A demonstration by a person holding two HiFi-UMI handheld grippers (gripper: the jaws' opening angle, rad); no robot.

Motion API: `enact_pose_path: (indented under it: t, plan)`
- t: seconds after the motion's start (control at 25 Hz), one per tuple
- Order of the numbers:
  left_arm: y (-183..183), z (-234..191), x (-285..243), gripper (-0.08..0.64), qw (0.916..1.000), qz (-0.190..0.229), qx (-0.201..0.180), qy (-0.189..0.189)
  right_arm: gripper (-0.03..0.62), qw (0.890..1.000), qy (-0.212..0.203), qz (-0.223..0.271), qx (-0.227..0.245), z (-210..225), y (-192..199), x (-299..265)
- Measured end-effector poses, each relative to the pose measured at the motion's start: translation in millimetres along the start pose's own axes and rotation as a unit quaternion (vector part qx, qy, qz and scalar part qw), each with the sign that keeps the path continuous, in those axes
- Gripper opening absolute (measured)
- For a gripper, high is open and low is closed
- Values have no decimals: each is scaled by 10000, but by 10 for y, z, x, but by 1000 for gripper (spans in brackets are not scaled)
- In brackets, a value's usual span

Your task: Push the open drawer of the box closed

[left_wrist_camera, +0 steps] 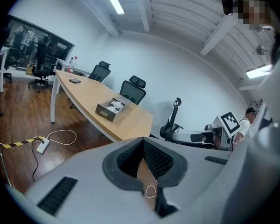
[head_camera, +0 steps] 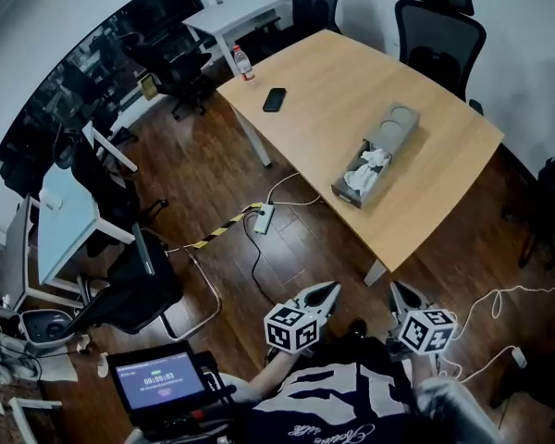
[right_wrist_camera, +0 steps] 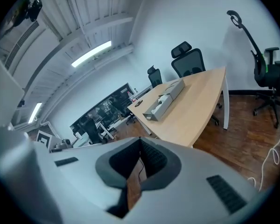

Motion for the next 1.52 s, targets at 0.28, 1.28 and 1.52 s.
enact_pose_path:
  t: [0.28, 1.28, 1.52]
  plan:
    - [-81, 18, -321, 2, 9997, -2, -47, -243, -2, 9998, -194, -89, -3, 337, -197, -177]
    - [-975, -1139, -1683, 2, 9925, -850, -825, 288, -2, 9929, 841, 563, -621, 984, -812, -1008]
    - [-993, -1677, -1977, 2, 9774, -1730, -1048, 613, -2, 9934, 792, 632, -541, 775, -1111, -1619]
Point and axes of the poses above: the fingertips, and each gripper's own axes: x backward along the fingers, z to its right, y out of its underside, the point moved 7 cm from there along x, backward along the fingers, and after that the axes turned 7 degrees about z, right-handed, at the moved point
